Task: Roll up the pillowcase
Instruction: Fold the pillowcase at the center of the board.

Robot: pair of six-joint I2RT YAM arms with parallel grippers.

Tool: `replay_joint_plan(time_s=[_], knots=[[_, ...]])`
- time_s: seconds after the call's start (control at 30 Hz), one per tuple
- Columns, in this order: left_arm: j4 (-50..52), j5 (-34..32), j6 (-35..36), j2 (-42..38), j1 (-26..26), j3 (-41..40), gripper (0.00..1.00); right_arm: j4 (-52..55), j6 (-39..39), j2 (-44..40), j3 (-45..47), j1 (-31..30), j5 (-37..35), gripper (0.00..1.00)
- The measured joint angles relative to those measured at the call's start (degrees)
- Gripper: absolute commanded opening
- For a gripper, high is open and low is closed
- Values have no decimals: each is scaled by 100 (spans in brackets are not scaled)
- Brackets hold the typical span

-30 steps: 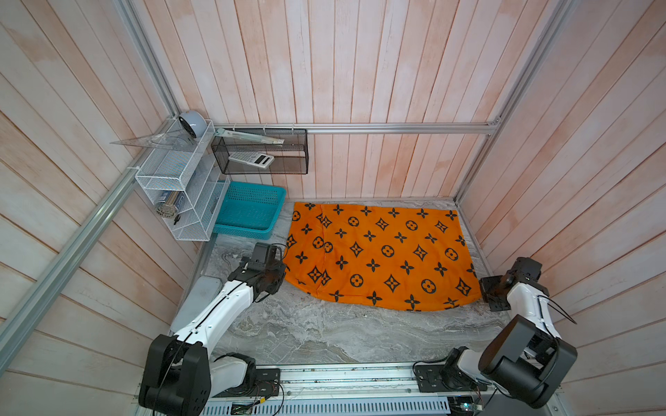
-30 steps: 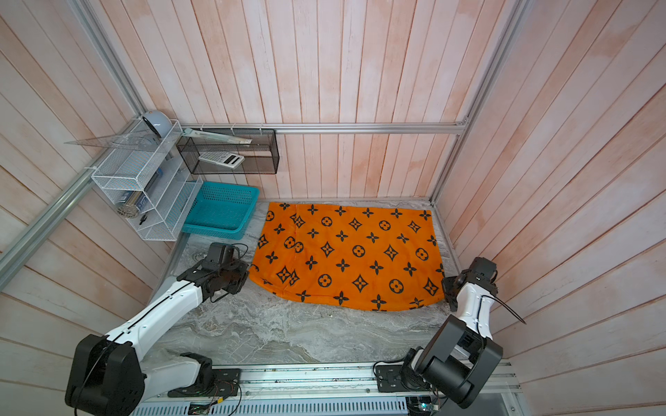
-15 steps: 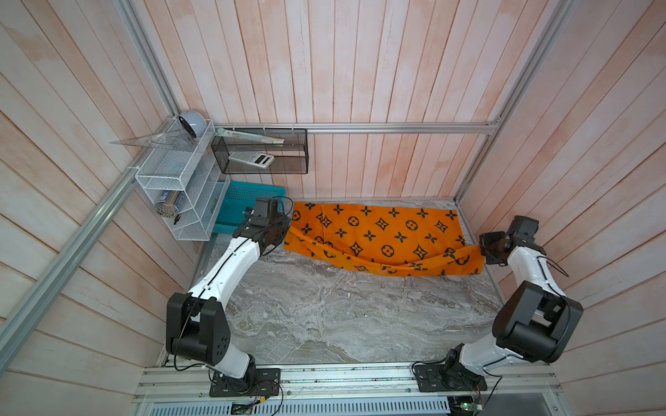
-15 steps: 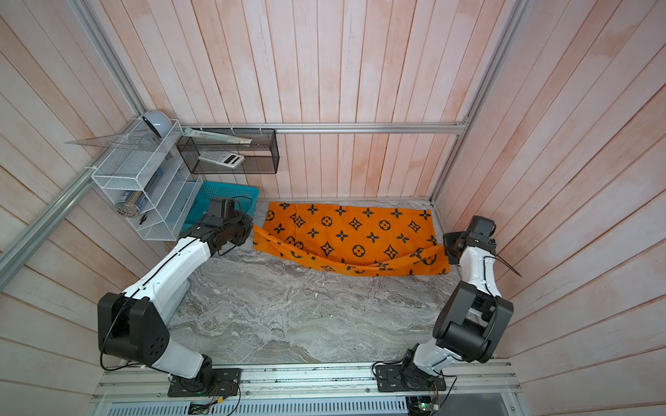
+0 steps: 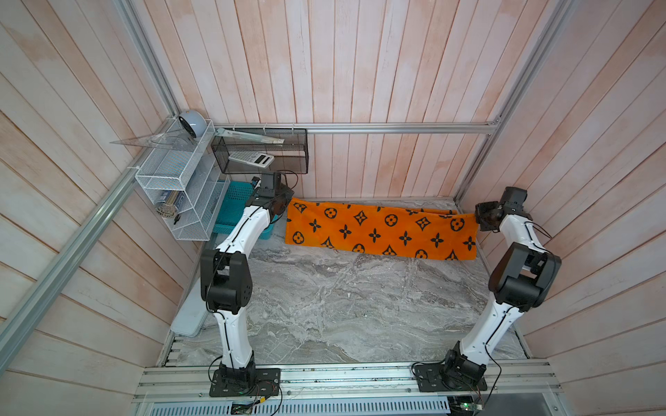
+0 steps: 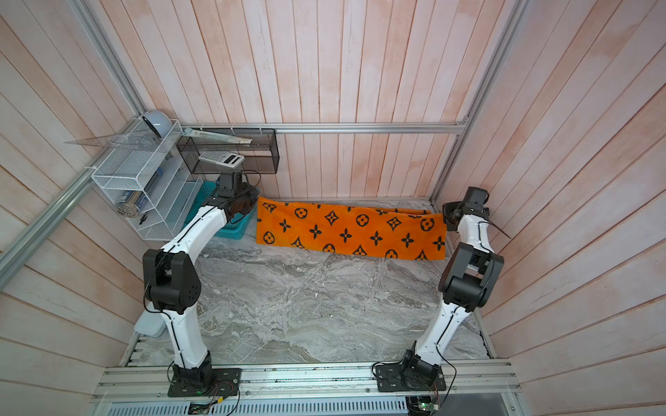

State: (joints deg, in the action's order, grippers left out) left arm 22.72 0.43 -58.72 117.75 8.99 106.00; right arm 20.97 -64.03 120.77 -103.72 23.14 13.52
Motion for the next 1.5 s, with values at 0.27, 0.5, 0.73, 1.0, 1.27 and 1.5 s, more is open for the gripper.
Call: replay_joint_plan(time_s=[0.27, 0.5, 0.73, 1.0, 1.27, 1.5], knots=[[83, -26, 356, 973, -4, 1298, 0, 476, 92, 1287, -1869, -212, 55, 0], [122, -98, 483, 1458, -4, 2024, 0, 748, 151, 1825, -2583, -282, 59, 0], [221, -249, 586, 2046, -7, 2907, 0, 922, 133, 2293, -3233, -317, 92, 0], [402, -385, 796, 2201, 2, 3049, 66, 857, -50, 2586, -3576, -350, 138, 47], [-302, -562, 1115, 1443, 76, 1576, 94, 901, 289, 2522, -3460, -348, 310, 60], [-1484, -719, 1250, -160, 520, -437, 90, 376, 459, 984, -918, -339, 225, 43]])
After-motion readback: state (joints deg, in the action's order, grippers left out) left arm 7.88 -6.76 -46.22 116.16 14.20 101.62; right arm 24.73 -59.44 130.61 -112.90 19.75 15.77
